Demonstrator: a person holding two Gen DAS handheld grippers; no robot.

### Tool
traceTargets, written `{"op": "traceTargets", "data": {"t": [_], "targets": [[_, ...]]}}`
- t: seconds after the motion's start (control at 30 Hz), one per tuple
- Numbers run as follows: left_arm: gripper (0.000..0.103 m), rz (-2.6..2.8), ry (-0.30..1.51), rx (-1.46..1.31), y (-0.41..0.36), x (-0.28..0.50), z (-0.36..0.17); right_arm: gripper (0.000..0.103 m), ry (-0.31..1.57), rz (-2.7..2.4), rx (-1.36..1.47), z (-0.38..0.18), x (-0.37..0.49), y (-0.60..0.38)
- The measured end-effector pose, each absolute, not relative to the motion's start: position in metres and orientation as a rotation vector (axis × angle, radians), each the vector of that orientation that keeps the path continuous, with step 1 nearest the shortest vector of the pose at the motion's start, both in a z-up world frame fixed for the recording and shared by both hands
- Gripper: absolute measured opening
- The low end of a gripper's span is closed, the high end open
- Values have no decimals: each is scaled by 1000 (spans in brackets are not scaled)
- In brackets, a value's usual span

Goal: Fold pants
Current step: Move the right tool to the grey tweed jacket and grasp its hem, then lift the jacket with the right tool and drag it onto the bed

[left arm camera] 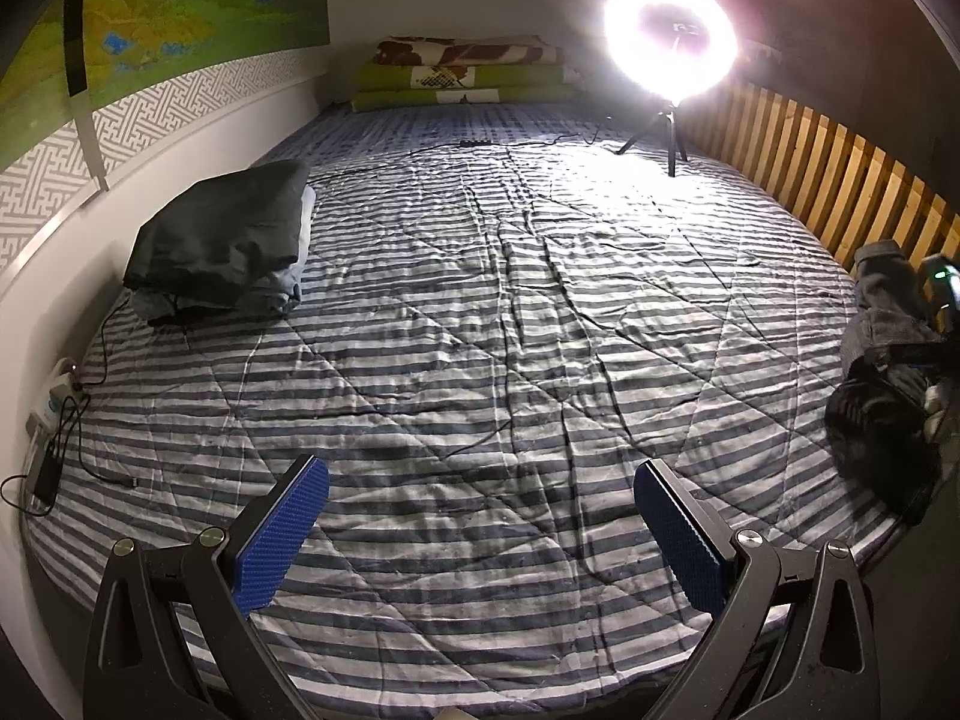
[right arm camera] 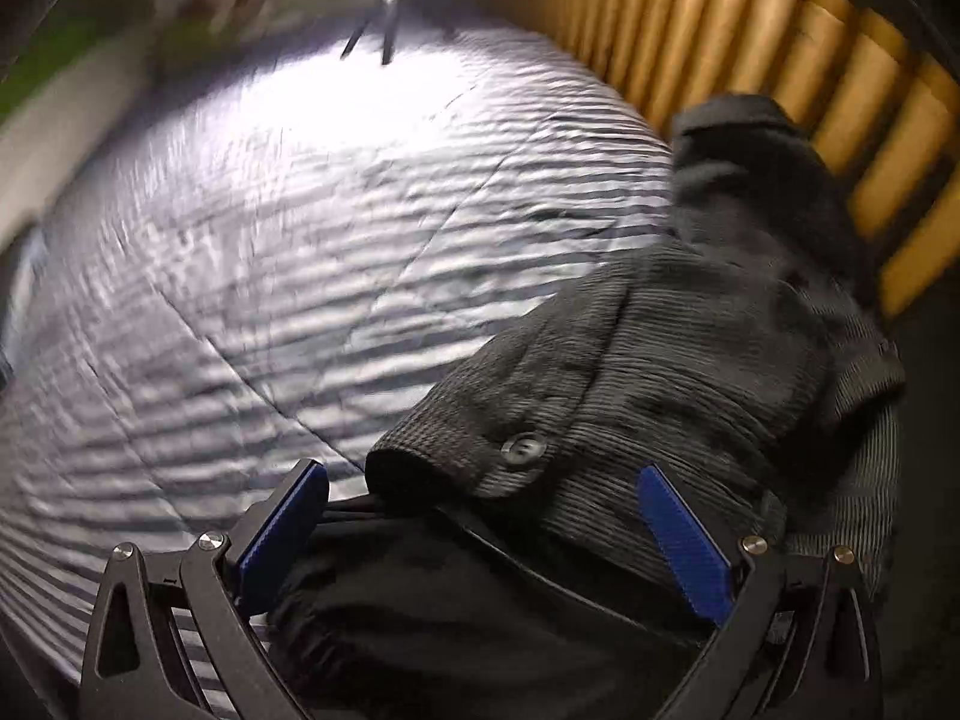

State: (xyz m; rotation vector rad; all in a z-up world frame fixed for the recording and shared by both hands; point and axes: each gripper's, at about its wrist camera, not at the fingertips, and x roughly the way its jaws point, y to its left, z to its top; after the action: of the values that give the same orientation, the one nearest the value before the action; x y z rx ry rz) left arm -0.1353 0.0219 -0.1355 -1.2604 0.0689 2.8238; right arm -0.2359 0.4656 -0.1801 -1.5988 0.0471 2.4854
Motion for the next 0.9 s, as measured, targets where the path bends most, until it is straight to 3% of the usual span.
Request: {"op": "traceTargets", "data": {"t": [0.17, 0.23, 0.33, 0.4, 0.47, 0.57, 0.9], "targets": [[103, 2834, 71, -1268, 15, -133, -134, 100, -75, 2370, -1697, -215, -258, 459], [103, 2849, 73, -1261, 11, -132, -133, 89, -77, 2335, -1718, -223, -260, 466], [103, 2861, 49, -1263, 3, -132, -132, 71, -46, 2353, -1715, -223, -258, 473], [103, 2857, 34, -1268, 0, -133, -133, 44, 13, 2384, -1712, -214, -254, 480], [103, 2849, 29, -1269, 0, -133, -134, 25, 95, 2408, -1702, -202, -252, 489], [103, 2837, 31, -1259, 1, -132, -136, 21, 300, 2448, -1633, -173, -247, 510], [103, 2840, -23, -1233, -10, -131, -133, 16, 386, 2644, -1274, -45, -233, 511]]}}
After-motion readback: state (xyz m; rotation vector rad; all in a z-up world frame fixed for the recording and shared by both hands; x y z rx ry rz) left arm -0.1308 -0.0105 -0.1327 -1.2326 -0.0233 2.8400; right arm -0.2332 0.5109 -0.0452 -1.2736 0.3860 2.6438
